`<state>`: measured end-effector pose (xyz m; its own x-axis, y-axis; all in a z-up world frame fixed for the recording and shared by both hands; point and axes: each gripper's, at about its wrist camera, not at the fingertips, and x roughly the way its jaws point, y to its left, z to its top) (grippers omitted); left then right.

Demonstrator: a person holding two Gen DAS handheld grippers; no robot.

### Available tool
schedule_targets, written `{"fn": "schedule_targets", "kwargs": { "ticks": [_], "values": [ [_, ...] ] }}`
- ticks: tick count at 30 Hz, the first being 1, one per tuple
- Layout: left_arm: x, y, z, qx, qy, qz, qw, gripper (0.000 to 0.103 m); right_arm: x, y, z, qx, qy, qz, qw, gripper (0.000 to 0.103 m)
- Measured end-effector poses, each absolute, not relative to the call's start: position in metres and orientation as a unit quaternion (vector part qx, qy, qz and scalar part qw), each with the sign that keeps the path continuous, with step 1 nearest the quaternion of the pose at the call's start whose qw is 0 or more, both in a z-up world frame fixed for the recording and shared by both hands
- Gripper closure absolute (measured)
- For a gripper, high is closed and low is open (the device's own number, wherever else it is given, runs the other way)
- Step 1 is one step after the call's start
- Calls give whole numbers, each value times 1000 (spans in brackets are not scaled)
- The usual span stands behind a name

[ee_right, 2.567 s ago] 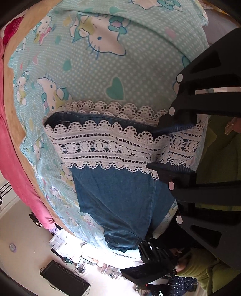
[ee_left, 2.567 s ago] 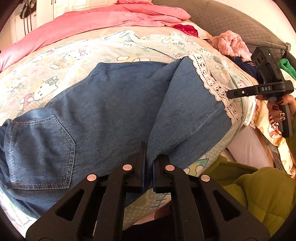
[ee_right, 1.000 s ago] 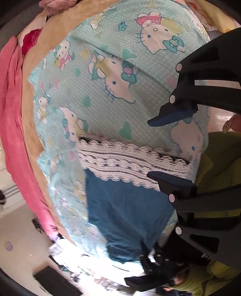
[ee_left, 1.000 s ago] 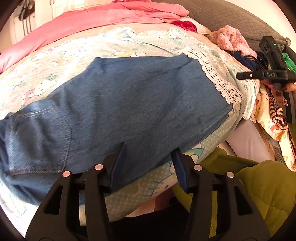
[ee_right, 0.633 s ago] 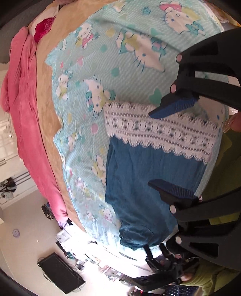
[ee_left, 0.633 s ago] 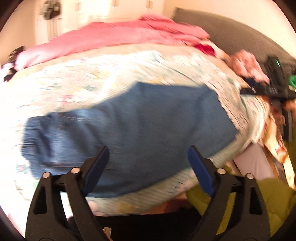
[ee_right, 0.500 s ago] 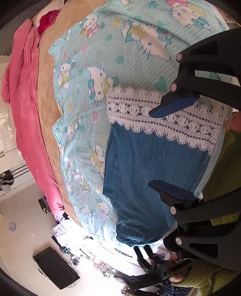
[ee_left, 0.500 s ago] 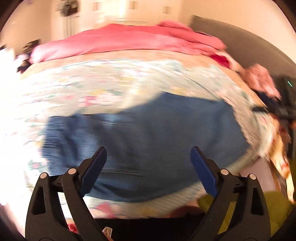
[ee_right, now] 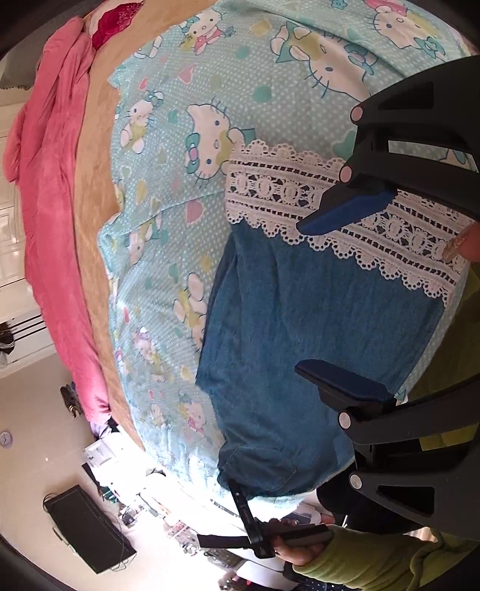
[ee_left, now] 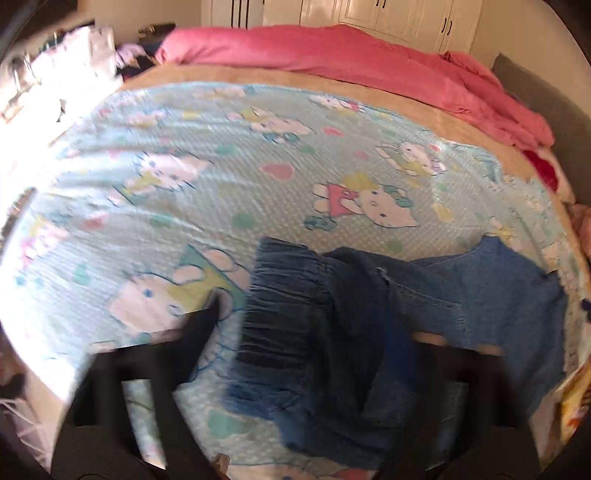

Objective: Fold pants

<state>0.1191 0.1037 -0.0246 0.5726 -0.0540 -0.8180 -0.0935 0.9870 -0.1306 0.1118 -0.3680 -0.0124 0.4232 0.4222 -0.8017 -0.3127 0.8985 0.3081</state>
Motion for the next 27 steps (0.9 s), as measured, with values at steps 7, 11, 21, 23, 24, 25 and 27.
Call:
{"fn": "schedule_targets", "kwargs": {
  "ticks": [7, 11, 21, 23, 24, 25, 27],
  "values": [
    [110, 128, -17, -99, 428, 41, 898, 79, 113, -360, -49, 34, 545, 202, 813, 34],
    [110, 126, -44, -80, 455, 50, 885, 75, 109, -362, -60, 37, 547, 198, 813, 34],
    [103, 86, 48, -65, 395, 1, 916, 44, 124, -412, -12, 63, 460, 166, 870, 34],
    [119, 58, 52, -51, 398, -39, 915, 41, 133, -421, -17, 74, 466, 156, 868, 34],
    [128, 43, 50, -47, 403, -61, 912, 41, 136, -423, -19, 79, 471, 153, 865, 34],
    [137, 28, 45, -45, 411, -83, 907, 41, 142, -426, -25, 84, 479, 149, 861, 34],
    [159, -4, 29, -42, 440, -133, 887, 41, 152, -431, -33, 97, 488, 147, 855, 34]
  ]
}}
